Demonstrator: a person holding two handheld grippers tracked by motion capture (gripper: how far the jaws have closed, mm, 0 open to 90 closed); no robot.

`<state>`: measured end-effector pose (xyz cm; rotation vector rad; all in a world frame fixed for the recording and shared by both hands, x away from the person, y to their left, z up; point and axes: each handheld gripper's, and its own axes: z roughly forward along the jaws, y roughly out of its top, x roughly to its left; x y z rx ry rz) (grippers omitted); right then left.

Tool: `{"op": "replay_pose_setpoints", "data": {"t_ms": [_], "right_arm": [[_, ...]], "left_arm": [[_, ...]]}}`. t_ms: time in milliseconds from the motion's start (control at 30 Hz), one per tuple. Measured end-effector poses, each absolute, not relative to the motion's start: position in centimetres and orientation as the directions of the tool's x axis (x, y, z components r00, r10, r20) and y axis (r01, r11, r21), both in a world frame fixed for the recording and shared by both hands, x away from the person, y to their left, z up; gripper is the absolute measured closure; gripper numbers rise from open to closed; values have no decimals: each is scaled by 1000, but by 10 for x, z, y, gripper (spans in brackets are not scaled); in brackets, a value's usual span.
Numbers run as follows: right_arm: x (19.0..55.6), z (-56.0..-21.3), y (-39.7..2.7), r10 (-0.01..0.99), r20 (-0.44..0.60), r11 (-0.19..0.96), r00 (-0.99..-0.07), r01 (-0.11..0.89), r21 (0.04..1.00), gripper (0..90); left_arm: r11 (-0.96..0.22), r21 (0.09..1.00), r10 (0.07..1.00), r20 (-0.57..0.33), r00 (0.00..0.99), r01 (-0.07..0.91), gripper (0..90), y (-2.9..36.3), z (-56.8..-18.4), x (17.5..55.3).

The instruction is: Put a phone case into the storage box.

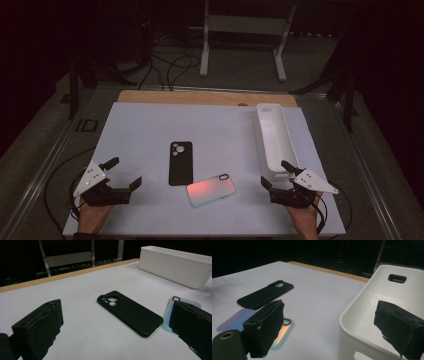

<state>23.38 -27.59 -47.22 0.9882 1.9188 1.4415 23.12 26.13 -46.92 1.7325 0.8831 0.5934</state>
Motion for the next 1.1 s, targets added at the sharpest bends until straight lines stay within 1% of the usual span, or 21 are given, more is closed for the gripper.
{"op": "replay_pose_setpoints", "data": {"t_ms": [700, 933, 1100], "right_arm": [[235, -475, -279, 823, 12, 154, -568, 243, 958, 89], [237, -474, -279, 824, 16, 149, -567, 243, 958, 89], [238, -474, -278, 824, 12, 152, -566, 242, 958, 89]], "left_arm": [[-186, 942, 795, -22, 606, 278, 0, 254, -468, 233], [-196, 936, 784, -29, 620, 292, 0, 240, -459, 239], [-238, 921, 763, -19, 646, 308, 3, 223, -455, 246]]}}
